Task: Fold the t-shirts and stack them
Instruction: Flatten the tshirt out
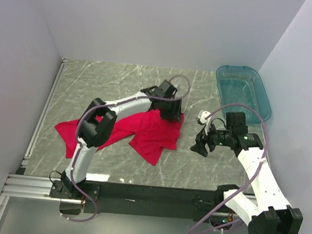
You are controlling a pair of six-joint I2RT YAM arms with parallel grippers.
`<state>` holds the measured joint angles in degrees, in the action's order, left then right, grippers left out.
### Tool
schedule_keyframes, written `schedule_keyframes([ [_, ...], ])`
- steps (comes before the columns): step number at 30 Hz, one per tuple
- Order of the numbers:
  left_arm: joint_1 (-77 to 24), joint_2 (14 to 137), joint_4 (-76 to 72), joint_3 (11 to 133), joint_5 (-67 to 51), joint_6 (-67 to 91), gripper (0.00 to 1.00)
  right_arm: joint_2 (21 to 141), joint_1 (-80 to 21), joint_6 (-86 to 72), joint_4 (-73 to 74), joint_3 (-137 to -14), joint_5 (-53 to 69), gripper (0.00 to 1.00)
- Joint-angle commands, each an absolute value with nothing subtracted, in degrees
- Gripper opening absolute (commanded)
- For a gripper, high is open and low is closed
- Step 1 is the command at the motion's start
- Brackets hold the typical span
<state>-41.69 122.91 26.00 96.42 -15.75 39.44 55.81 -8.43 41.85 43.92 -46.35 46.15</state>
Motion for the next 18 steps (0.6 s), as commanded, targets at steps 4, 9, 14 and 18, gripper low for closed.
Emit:
schedule_keyframes([
  [4,-41.3,101.9,20.5,98.9,-0.6,27.9,0.7,57.0,-13.1,52.4,48.2,-47.7,48.4,0.77],
  [9,-41.1,84.2,18.6,85.5,7.1,23.2,0.76,61.1,-24.5,54.4,41.1,-48.6,38.8,0.79],
  [14,-40.6,59.8,17.1,62.5,19.4,26.9,0.87,70.2,-38.0,49.0,29.9,-49.5,24.2,0.78],
  [18,-40.3,40.6,18.3,48.4,24.7,30.9,0.95,79.8,-45.7,46.8,24.4,-52.1,10.9,0.78],
])
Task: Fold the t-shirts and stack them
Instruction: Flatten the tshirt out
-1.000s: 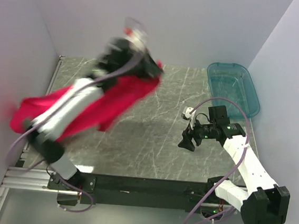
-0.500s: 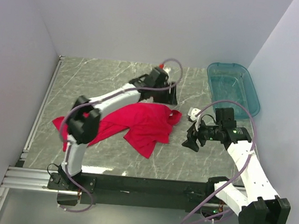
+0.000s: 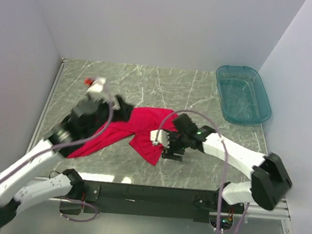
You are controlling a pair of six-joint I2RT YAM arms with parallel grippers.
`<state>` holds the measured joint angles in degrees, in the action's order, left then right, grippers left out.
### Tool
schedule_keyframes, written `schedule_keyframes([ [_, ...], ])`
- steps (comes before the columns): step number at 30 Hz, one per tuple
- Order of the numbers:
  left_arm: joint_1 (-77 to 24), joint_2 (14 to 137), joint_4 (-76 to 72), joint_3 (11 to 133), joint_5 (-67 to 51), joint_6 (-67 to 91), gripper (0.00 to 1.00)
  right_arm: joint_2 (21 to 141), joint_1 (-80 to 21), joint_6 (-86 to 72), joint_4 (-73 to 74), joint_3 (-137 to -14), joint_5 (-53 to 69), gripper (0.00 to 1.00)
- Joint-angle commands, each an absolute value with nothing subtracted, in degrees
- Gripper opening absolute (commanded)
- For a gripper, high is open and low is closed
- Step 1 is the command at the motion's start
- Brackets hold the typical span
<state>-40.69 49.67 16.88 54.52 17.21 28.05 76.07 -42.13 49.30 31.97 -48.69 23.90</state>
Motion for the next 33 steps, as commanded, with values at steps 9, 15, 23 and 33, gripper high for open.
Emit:
schedule_keyframes([
  [9,-40.3,17.7,25.7,41.6,27.2,34.1,0.97,95.6,-49.6,43.3,23.6,-60.4,6.2,0.58],
  [15,-40.3,16.8,27.3,41.2,24.4,33.8,0.97,97.4,-49.2,42.0,25.7,-66.5,6.1,0.0],
  [23,-40.2,14.3,29.4,41.7,23.9,37.1,0.97,113.8,-36.2,25.2,7.8,-100.6,-19.9,0.17],
  [33,-40.3,15.5,28.0,39.7,22.4,38.5,0.96,101.2,-32.2,24.6,-1.1,-85.0,-22.8,0.96],
])
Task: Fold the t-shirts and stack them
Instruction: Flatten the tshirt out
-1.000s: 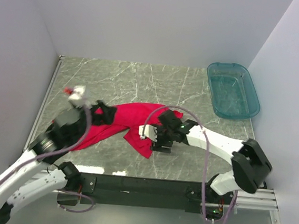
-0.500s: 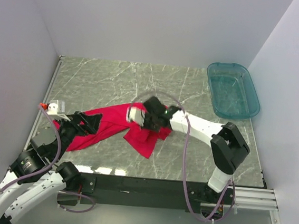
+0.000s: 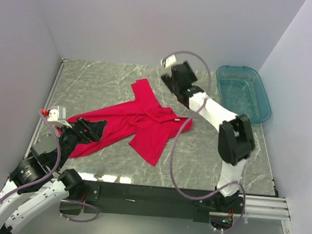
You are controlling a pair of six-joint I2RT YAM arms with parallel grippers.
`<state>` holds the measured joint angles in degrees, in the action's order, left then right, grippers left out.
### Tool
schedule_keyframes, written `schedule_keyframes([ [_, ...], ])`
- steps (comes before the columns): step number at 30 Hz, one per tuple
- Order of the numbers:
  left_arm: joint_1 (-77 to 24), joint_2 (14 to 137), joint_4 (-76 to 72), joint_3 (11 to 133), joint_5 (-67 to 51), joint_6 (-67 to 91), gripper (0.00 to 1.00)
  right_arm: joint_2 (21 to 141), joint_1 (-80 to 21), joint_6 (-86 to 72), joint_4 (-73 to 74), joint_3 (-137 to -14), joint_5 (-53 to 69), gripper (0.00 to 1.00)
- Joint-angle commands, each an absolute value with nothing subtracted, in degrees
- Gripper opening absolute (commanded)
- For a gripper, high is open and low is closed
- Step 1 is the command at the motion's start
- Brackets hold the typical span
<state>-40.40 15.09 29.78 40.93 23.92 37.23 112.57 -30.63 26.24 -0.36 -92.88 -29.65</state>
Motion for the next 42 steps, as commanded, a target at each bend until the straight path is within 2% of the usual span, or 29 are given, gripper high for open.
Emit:
schedule_keyframes([
  [1,-40.3,15.5,27.7,39.1,21.8,38.8,0.97,97.9,-31.9,29.7,9.9,-82.7,-13.9,0.92],
  [2,-40.3,15.7,27.3,38.7,21.7,39.9,0.97,91.8,-31.3,34.4,16.5,-80.8,10.0,0.81],
  [4,-40.3,16.1,27.0,37.7,21.4,41.0,0.97,86.8,-31.6,52.5,35.0,-74.7,27.1,0.72],
  [5,-40.3,16.8,27.0,37.4,20.7,42.1,0.97,82.7,-32.9,57.2,38.3,-69.0,36.1,0.72],
  [8,-40.3,18.5,27.3,36.4,19.0,44.3,0.97,78.2,-39.3,62.0,35.7,-58.1,31.2,0.72],
  [11,-40.3,19.6,28.2,36.1,17.7,46.2,0.96,80.0,-42.8,63.9,29.6,-53.6,24.7,0.71],
  [15,-40.3,18.8,30.0,36.5,17.0,48.3,0.96,86.6,-44.6,65.7,27.8,-56.2,16.6,0.68],
  [24,-40.3,13.8,34.4,36.1,17.7,51.8,0.96,96.1,-49.0,68.3,26.7,-57.7,11.4,0.64],
  [27,-40.3,13.4,35.4,36.7,18.0,51.9,0.96,97.8,-50.0,67.9,27.2,-58.5,11.4,0.5],
  [28,-40.3,13.3,35.8,36.9,18.1,51.9,0.96,98.3,-50.1,67.9,28.1,-58.6,11.5,0.34],
  [30,-40.3,13.2,35.9,37.4,18.2,51.8,0.96,98.0,-50.2,67.8,29.6,-59.2,12.7,0.17],
  [31,-40.3,13.2,36.3,37.5,18.4,51.6,0.96,95.7,-50.2,67.6,31.0,-58.9,12.8,0.07],
  [32,-40.3,13.1,36.4,38.0,18.5,51.5,0.96,93.9,-49.9,67.8,31.7,-57.5,13.2,0.03],
  [35,-40.3,12.9,37.3,38.8,19.0,50.7,0.96,81.9,-49.8,68.4,41.8,-54.9,15.9,0.0],
  [37,-40.3,12.9,37.4,38.9,19.2,50.1,0.97,72.6,-49.6,69.2,55.1,-54.1,17.1,0.0],
  [39,-40.3,12.9,36.6,38.6,18.7,49.7,0.98,65.1,-49.3,67.3,62.3,-49.2,16.2,0.0],
  [41,-40.3,13.3,34.6,37.6,18.5,49.4,0.98,52.9,-49.0,64.3,63.4,-41.7,14.2,0.01],
  [42,-40.2,13.4,33.8,37.1,18.1,49.2,0.98,49.3,-48.4,62.2,64.0,-39.5,13.2,0.11],
])
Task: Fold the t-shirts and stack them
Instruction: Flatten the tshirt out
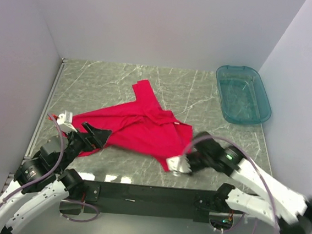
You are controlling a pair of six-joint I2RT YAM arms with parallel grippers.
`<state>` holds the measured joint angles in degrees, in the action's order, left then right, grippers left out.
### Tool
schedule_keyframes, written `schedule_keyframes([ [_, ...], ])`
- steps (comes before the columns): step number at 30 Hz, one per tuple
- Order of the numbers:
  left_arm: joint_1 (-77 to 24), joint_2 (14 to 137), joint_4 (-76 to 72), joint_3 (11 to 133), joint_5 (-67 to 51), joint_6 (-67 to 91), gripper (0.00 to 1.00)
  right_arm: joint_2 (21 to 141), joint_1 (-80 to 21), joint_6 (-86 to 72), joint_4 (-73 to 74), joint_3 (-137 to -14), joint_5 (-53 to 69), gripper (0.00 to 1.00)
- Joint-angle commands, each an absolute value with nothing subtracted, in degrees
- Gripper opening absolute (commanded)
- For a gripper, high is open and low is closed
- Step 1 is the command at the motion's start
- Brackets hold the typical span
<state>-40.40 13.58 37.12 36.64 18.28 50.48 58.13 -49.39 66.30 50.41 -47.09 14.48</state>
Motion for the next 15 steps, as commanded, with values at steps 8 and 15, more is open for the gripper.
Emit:
schedule_keyframes([
  [8,-40.3,21.2,27.2,34.8,16.0,50.6,0.98,42.1,-32.4,50.0,40.4,-37.3,12.4,0.95],
  [15,-40.3,27.9,31.1,36.6,20.6,56.0,0.98,79.8,-33.0,37.2,30.8,-63.3,24.6,0.68],
])
